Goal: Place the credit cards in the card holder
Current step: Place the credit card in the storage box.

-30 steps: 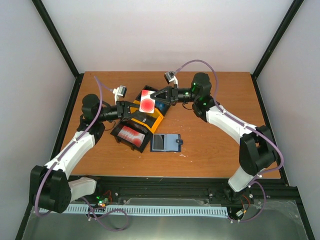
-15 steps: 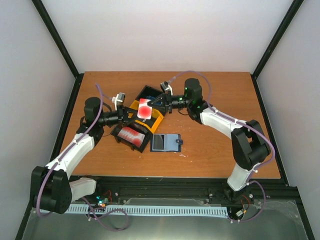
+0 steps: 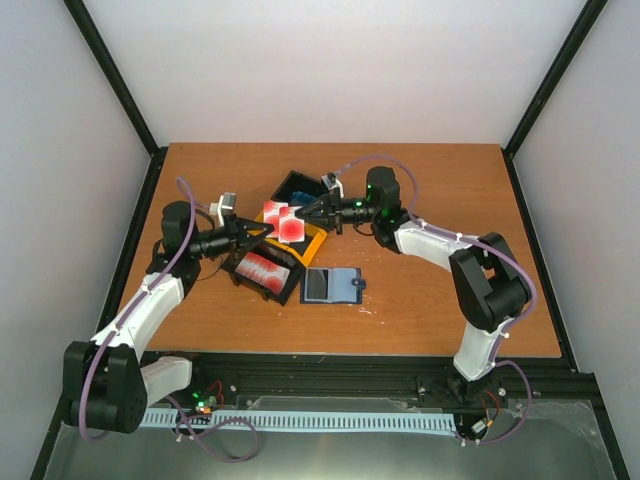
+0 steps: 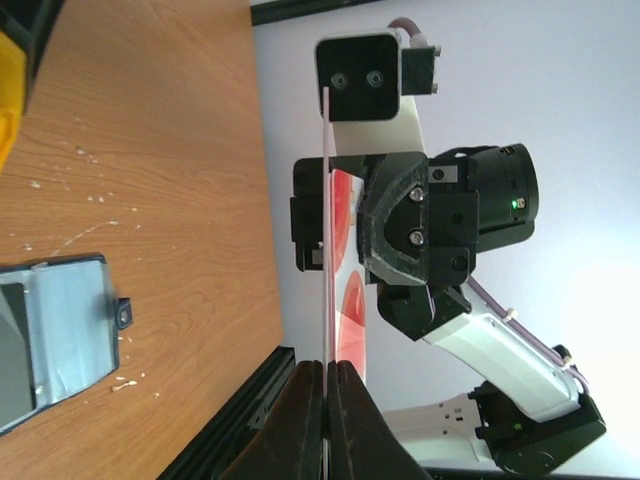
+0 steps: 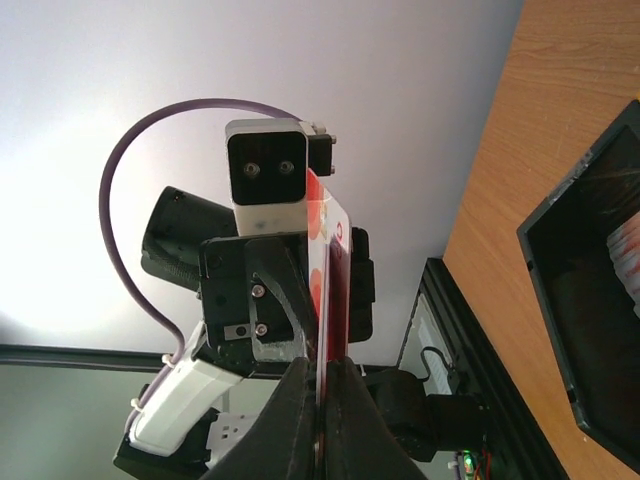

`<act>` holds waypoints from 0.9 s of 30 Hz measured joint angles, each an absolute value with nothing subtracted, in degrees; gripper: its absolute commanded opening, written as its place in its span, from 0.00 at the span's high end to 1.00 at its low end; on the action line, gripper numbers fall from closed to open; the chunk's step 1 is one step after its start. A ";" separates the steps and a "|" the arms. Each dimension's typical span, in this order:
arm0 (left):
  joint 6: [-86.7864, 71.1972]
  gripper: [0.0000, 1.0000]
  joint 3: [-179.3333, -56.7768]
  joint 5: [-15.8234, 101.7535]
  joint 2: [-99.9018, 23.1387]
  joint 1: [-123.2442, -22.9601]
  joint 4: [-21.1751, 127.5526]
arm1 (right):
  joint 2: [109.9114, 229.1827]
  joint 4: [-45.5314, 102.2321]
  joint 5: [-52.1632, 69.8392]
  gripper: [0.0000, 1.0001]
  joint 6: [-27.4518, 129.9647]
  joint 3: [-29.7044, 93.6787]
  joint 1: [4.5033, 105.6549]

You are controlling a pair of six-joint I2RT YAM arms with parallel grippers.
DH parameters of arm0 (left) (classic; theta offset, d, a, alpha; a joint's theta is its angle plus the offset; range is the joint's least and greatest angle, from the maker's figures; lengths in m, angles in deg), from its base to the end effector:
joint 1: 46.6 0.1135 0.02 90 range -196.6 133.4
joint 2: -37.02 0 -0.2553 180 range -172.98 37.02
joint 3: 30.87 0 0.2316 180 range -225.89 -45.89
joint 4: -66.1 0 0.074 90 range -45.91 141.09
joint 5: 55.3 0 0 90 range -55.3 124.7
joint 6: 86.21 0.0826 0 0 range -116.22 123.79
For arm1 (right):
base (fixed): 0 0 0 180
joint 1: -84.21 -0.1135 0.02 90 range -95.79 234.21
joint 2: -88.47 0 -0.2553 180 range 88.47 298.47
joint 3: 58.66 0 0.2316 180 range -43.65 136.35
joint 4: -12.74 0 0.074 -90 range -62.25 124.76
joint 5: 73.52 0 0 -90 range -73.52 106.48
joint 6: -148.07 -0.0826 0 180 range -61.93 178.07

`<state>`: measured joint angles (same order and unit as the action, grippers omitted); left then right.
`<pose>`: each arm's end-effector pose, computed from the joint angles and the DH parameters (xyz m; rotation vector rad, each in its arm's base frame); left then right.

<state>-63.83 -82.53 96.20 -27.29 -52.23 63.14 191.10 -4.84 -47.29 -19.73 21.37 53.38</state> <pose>0.2362 -0.0962 0.2623 -0.2483 2.1150 -1.8054 0.3053 0.2685 0.2639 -0.2414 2.2251 2.1524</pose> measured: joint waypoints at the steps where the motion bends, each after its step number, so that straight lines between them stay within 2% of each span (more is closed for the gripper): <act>1: -63.48 0.99 -82.53 95.85 -27.27 -52.06 62.44 | 191.38 -5.22 -47.22 0.97 -20.01 21.24 53.35; 7: -56.73 0.99 -84.26 90.54 -26.24 -49.06 51.45 | 191.79 -2.03 -46.35 0.97 -17.65 20.84 53.35; 11: -50.67 0.99 -87.75 84.50 -25.17 -48.03 42.59 | 191.79 8.12 -43.18 0.97 -9.00 21.61 53.11; 17: -43.92 0.99 -92.34 75.28 -24.19 -47.95 31.56 | 192.32 22.94 -34.22 0.97 3.48 24.89 49.44; 27: -39.02 0.99 -94.11 69.47 -21.30 -47.92 21.28 | 195.93 29.21 -16.12 0.97 11.59 25.39 38.45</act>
<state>-39.02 -94.11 69.47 -21.30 -47.92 21.28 195.93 29.21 -16.12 11.59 25.39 38.45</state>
